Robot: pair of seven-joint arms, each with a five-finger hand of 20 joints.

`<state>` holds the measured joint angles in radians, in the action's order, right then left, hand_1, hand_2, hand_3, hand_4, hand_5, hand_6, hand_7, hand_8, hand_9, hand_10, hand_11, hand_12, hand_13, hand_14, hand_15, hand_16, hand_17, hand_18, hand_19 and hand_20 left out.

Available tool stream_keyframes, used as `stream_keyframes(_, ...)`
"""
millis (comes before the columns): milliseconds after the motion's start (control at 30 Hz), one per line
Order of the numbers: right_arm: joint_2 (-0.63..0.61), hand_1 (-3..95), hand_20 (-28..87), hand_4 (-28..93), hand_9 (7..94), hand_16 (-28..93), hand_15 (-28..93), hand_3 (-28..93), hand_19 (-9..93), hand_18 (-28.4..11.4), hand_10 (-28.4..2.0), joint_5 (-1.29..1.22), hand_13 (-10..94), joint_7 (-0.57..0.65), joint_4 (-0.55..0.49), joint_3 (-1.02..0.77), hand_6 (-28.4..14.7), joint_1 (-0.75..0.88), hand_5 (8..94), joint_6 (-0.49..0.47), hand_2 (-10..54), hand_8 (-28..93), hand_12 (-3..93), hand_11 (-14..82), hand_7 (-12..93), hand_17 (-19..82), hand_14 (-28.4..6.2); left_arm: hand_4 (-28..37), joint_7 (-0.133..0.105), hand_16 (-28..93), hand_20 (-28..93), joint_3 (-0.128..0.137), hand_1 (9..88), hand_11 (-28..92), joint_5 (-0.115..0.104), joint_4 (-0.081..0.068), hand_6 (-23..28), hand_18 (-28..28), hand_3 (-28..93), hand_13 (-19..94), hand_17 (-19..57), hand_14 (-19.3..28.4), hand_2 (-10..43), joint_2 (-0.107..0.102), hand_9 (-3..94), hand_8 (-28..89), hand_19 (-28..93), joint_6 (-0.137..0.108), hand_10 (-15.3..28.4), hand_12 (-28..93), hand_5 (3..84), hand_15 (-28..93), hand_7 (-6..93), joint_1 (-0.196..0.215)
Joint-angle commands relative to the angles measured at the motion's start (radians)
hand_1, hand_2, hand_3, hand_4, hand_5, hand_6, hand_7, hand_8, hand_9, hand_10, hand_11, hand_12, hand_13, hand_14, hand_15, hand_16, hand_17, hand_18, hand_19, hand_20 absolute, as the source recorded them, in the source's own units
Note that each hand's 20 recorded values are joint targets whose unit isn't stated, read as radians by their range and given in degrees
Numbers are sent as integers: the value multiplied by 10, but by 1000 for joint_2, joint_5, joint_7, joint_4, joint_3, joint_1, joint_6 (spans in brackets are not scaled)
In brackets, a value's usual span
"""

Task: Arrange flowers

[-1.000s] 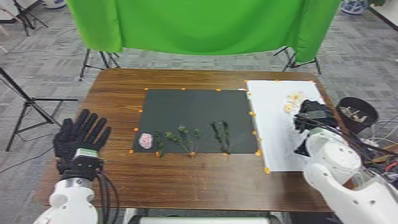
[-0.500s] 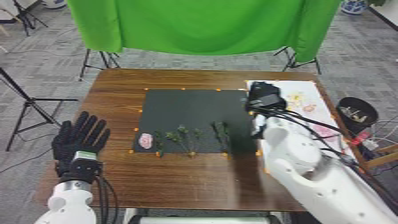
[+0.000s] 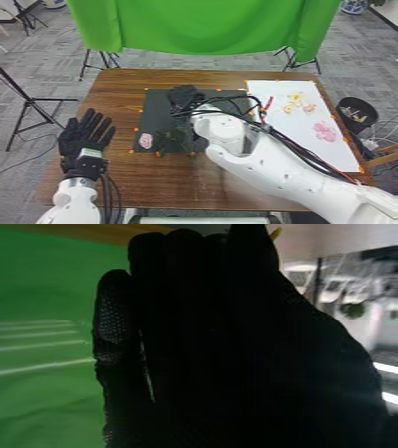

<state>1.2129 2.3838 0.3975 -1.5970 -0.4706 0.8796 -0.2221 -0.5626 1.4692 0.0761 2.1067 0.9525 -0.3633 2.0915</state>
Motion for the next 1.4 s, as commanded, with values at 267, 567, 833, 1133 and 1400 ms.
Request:
stream_keyframes(267, 125, 601, 304, -283, 874, 328, 186, 730, 724, -202, -115, 116, 688, 23, 111, 101, 0, -39, 795, -36, -95, 15, 329, 62, 201, 281, -79, -283, 8, -87, 78, -32, 260, 264, 3, -11, 103, 142, 732, 244, -58, 170, 164, -46, 323, -86, 366, -9, 155, 109, 399, 425, 155, -71)
stream_keyframes(567, 140, 601, 304, -283, 868, 327, 187, 729, 726, -203, -113, 205, 686, -9, 132, 107, 0, -11, 788, -41, -95, 12, 329, 59, 199, 281, -81, -283, 17, -87, 80, -33, 258, 263, 1, -15, 104, 142, 733, 243, -59, 170, 165, -43, 324, -84, 366, -10, 155, 111, 403, 426, 154, -72)
stream_keyframes(833, 124, 598, 302, -283, 843, 318, 191, 735, 727, -205, -112, 250, 676, -32, 109, 126, -4, -4, 756, -46, -95, 2, 317, 49, 195, 276, -84, -283, 13, -86, 82, -22, 259, 261, -2, -12, 104, 143, 731, 244, -60, 170, 166, -44, 324, -84, 369, -11, 155, 111, 404, 425, 154, -59)
stream_keyframes(1133, 132, 582, 298, -283, 815, 297, 207, 739, 727, -210, -111, 250, 665, -2, 116, 124, -10, -17, 712, -33, -95, -15, 296, 58, 174, 271, -91, -283, 13, -86, 81, -26, 259, 264, -3, -14, 104, 143, 732, 245, -60, 170, 166, -43, 330, -84, 372, -15, 156, 112, 411, 427, 152, -64)
stream_keyframes(1400, 132, 563, 296, -283, 792, 270, 228, 754, 732, -214, -115, 240, 659, 10, 112, 111, -14, -8, 689, -51, -95, -37, 270, 79, 163, 271, -99, -283, 9, -85, 81, -23, 258, 265, -11, -12, 105, 143, 732, 245, -60, 171, 166, -39, 329, -83, 372, -17, 157, 113, 413, 429, 154, -60)
